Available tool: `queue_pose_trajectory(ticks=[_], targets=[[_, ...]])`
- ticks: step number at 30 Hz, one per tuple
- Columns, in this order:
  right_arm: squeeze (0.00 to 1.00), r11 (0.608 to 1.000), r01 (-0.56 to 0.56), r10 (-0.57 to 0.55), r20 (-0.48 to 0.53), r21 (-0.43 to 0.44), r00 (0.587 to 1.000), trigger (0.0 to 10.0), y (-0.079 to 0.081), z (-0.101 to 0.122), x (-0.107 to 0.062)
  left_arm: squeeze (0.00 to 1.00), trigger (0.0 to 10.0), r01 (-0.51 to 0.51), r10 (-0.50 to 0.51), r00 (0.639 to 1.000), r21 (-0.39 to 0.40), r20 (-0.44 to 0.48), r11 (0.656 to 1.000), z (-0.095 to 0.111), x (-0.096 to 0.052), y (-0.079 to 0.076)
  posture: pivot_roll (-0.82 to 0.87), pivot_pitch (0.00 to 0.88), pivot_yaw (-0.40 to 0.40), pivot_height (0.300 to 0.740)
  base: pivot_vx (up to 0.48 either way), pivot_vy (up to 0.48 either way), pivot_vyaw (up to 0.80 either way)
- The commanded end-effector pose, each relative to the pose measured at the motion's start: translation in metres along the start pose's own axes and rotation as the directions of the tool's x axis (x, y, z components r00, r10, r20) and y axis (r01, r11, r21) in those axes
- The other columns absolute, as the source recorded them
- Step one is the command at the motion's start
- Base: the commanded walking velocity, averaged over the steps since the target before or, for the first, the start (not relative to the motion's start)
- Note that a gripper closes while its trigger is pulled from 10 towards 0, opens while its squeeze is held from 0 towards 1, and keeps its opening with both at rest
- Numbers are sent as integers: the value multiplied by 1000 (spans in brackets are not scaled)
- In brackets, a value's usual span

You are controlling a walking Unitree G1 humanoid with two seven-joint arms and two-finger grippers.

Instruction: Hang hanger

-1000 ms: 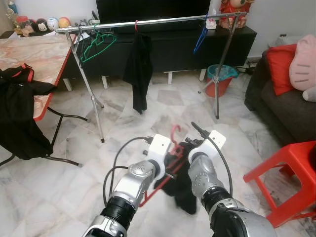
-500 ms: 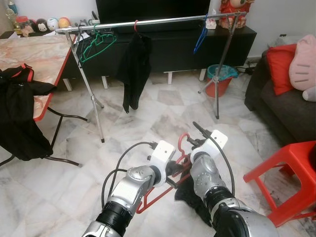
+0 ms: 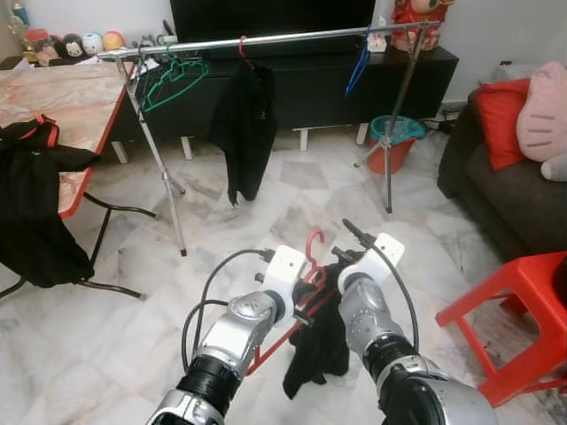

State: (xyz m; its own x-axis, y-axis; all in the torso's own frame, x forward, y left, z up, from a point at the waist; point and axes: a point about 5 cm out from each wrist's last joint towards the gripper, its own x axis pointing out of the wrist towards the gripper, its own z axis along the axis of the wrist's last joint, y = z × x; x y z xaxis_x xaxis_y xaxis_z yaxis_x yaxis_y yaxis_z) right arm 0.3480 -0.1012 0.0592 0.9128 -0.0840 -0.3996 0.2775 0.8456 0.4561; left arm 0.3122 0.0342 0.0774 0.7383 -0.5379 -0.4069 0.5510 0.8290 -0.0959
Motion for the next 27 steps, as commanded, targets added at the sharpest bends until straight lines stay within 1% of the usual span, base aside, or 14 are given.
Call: queue_pose_trajectory(ticks=[1,3,4,6,7,8,10,11,15,16,19,20,24,27], targets=[[0,997,-71,72,28,-37,997,10000,16,10,1,0,10000,-21,22,999,-14,32,1000,9,2,2,-62,0,-10,732,0,0,0],[0,992,-111,113,26,-61,993,10000,21,10,0,0,10000,-22,23,999,-27,32,999,8,3,1,-63,0,-10,732,0,0,0],[0,992,-111,113,26,-61,993,10000,21,10,0,0,10000,-22,23,999,-27,32,999,8,3,1,-63,0,-10,732,0,0,0],[0,977,-181,185,21,-108,983,10000,30,9,-2,0,10000,-7,7,1000,-31,26,1000,8,4,-2,-67,0,-9,732,0,0,0],[0,977,-181,185,21,-108,983,10000,30,9,-2,0,10000,-7,7,1000,-31,26,1000,8,4,-2,-67,0,-9,732,0,0,0],[0,954,-254,259,9,-159,966,10000,39,8,-3,0,10000,7,-6,1000,-36,22,999,7,5,-5,-66,0,-10,732,0,0,0],[0,926,-318,324,-7,-205,946,10000,47,7,-6,0,10000,7,-5,1000,-50,26,999,7,6,-6,-66,0,-10,732,0,0,0],[0,916,-341,346,-14,-213,938,10000,50,6,-7,0,10000,7,-5,1000,-65,29,998,7,6,-6,-68,0,-10,732,0,0,0],[0,902,-374,377,-26,-214,926,10000,54,5,-8,0,10000,0,4,999,-95,40,995,9,7,-5,-71,0,-10,732,0,0,0],[0,880,-413,414,-48,-234,909,10000,57,2,-10,0,10000,-6,14,998,-133,56,991,11,7,-3,-71,0,-12,732,0,0,0],[0,854,-451,449,-72,-260,891,10000,57,0,-12,0,10000,-13,28,996,-176,82,984,15,7,-1,-72,0,-12,732,0,0,0],[0,833,-475,472,-85,-283,878,10000,56,0,-13,0,10000,-19,40,994,-206,97,978,17,7,1,-73,0,-12,732,0,0,0],[0,780,-519,515,-112,-349,850,10000,53,1,-15,0,10000,-34,70,988,-251,136,967,22,7,6,-77,0,-16,732,0,0,0],[0,773,-526,522,-117,-353,845,10000,49,3,-16,0,10000,-50,93,983,-258,161,965,25,6,9,-79,0,-17,732,0,0,0]])
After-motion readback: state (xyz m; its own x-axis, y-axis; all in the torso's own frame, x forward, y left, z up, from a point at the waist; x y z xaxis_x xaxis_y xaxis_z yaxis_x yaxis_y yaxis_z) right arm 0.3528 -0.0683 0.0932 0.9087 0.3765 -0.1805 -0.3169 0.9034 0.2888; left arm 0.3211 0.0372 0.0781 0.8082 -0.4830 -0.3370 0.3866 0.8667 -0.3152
